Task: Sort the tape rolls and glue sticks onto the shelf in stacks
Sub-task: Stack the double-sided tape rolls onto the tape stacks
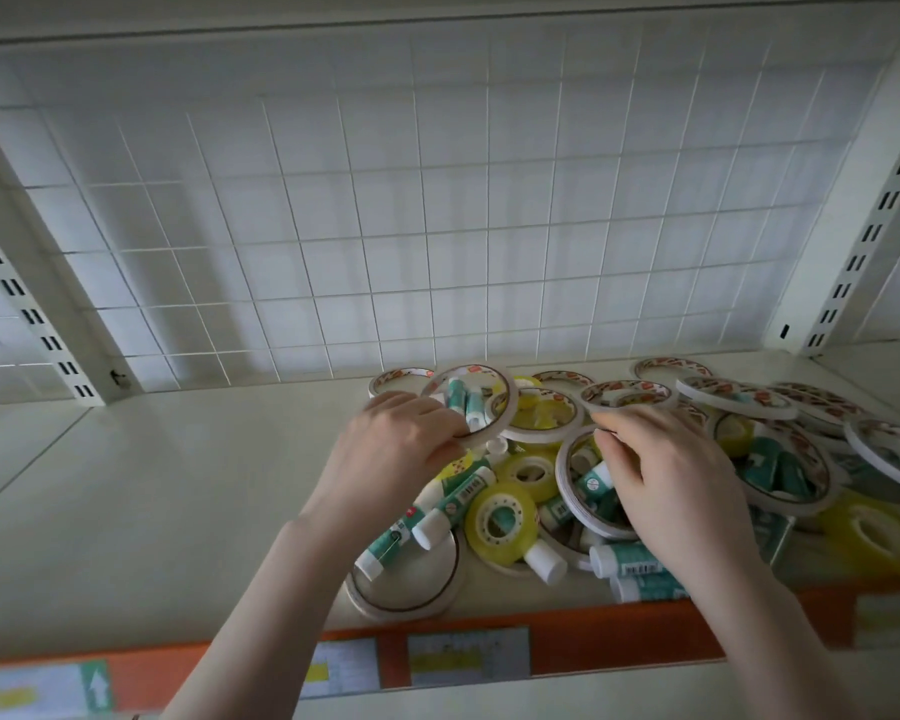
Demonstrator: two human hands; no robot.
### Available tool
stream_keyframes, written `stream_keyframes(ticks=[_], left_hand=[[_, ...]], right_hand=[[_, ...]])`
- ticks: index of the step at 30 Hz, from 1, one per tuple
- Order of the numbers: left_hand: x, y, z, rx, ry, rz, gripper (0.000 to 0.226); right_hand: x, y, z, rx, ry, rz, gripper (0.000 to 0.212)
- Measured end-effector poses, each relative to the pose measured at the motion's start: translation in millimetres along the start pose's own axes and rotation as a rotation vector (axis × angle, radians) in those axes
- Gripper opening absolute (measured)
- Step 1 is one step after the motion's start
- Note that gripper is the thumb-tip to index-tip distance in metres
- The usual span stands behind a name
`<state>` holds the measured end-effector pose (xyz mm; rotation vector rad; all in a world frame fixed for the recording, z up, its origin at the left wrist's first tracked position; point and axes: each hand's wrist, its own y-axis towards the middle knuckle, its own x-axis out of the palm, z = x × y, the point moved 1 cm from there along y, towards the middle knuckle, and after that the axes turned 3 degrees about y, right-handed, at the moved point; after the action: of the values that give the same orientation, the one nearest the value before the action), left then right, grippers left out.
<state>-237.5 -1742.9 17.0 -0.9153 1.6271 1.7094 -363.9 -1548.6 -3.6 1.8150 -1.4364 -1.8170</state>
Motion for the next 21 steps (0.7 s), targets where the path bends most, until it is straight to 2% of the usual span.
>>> stream_keyframes(ticks=[4,7,12,14,21], left_hand=[[-16,-15,-14,-0.075,0.043,0.057,0.021],[-21,-27,-22,-0.124,0.051,0.074,0.012],[-26,-45,-33,-0.169,0.053,0.045,0.012],[-28,-51,-37,-0.190,0.052,0.041,0.012],[-33,-65,-49,-0.235,0.041,0.059,0.013]], right_hand=[[8,13,-15,-0.046,-0.010,-0.044,0.016],[20,24,-25,-0.080,-0.028,-0.155,0.014],[31,31,-39,-0.096,-0.045,-0.366,0.019],[33,31,-42,-0.096,-0.092,-0.377,0.011],[37,35,-44,-0.099,-0.157,-0.361,0.007]])
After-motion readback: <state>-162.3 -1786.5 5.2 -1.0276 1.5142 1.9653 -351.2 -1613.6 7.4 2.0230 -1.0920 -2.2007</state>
